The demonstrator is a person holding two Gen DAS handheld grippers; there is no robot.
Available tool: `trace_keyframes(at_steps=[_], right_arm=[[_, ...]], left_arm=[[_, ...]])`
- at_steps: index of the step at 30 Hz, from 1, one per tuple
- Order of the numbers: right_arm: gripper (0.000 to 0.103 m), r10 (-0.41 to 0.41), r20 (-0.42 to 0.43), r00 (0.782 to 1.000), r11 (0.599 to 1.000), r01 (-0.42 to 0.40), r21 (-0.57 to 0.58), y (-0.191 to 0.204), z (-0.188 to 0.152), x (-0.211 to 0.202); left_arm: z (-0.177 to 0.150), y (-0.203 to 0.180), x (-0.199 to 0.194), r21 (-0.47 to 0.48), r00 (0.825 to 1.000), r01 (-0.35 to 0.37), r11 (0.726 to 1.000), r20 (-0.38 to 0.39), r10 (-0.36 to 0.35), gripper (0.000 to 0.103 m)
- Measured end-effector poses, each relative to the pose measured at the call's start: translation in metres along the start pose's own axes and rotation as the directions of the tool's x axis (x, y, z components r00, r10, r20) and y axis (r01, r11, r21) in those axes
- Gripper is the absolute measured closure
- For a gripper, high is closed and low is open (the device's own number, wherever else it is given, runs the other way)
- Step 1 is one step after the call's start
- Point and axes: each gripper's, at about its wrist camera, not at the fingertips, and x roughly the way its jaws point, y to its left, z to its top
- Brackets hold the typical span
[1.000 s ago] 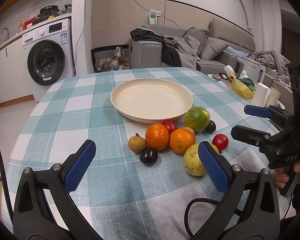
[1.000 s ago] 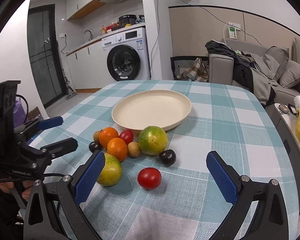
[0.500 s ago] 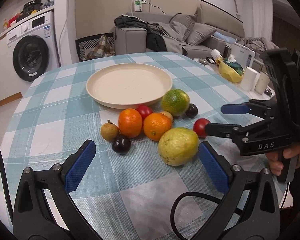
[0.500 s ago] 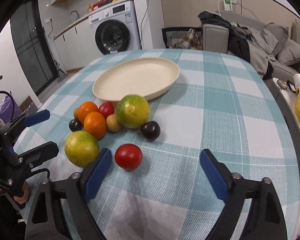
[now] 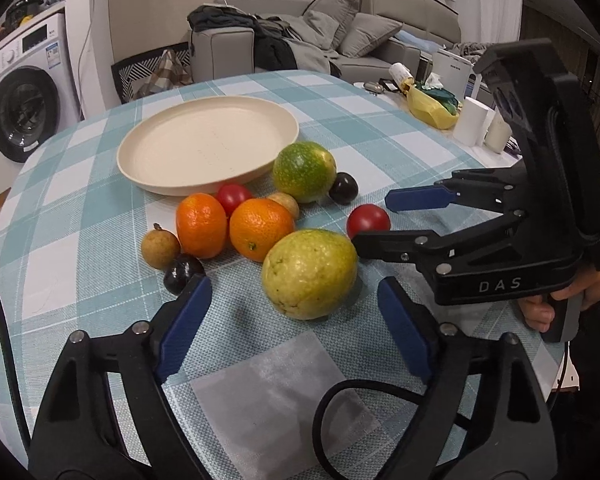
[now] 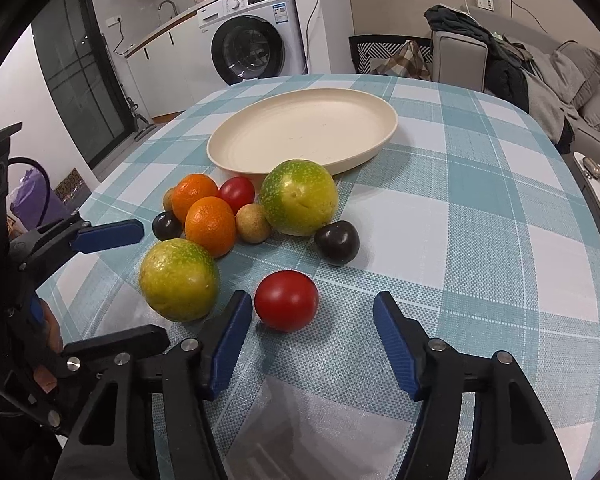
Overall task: Organize fruits
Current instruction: 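Close the left gripper on the yellow-green guava while the right gripper grasps the red tomato, then carry the guava and tomato over the cream plate and release both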
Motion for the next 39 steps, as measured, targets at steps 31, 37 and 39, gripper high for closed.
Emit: trace_keyframes(at_steps=[31,37,39], right_arm=[[0.070,0.021,-0.004,1.000,0.998,-0.021,-0.060,0.012,0.002,0.004],[0.070,0.032,0.032,0.999,0.998,-0.030,-0.061,0.015,0.002,-0.002],[0.070,0.035,0.045,0.998,0.997,-0.032,-0.067,0.018,0.002,-0.005]], left_arm=[[0.005,0.007,-0.004,-0.040,0.998,0.053,0.998,0.044,-0.051,0.056],[0.003,0.013,-0.010,-0.055,0.996,0.058,0.997,0.067,-0.054,0.056],[0.003,0.015,-0.014,-0.052,0.995,0.062,0.997,0.079,-0.058,0.056]])
